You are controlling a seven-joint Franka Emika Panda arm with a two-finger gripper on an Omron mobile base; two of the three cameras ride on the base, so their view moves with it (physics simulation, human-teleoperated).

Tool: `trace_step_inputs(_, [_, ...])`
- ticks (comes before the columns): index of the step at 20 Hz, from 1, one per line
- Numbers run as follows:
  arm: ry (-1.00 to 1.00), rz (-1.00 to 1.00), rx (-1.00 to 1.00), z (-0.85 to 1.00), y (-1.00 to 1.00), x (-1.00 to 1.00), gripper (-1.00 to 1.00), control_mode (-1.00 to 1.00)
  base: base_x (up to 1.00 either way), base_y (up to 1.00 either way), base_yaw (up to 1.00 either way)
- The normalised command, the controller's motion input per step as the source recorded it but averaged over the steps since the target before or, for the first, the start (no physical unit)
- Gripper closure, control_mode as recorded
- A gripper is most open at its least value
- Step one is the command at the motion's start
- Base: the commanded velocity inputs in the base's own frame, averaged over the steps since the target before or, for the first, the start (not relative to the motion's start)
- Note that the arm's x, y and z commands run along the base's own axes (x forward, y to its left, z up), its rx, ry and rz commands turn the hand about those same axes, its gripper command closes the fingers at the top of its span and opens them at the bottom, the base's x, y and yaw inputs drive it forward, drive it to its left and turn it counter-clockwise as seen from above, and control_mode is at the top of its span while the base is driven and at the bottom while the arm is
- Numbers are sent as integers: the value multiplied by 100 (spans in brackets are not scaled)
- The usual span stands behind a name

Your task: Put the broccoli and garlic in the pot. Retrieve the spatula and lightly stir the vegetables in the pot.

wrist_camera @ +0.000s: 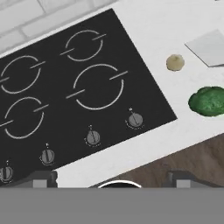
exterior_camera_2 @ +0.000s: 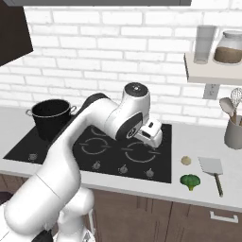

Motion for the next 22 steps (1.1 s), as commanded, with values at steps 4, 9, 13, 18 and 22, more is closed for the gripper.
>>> trace_step_inputs(4, [1,-26,0,-39,-100,-15,-100,-100,0,0,0])
trace_step_inputs(9, [7,-27,3,-30,-99,-5,-100,-100,0,0,0])
trace_step_inputs(13, [4,-23,9,-21,-82,-1,-100,-100,0,0,0])
trace_step_inputs(18, [2,-18,12,-22,-60,-3,-100,-100,0,0,0])
trace_step_inputs(22, [0,-11,12,-40,-20,-3,-100,-100,0,0,0])
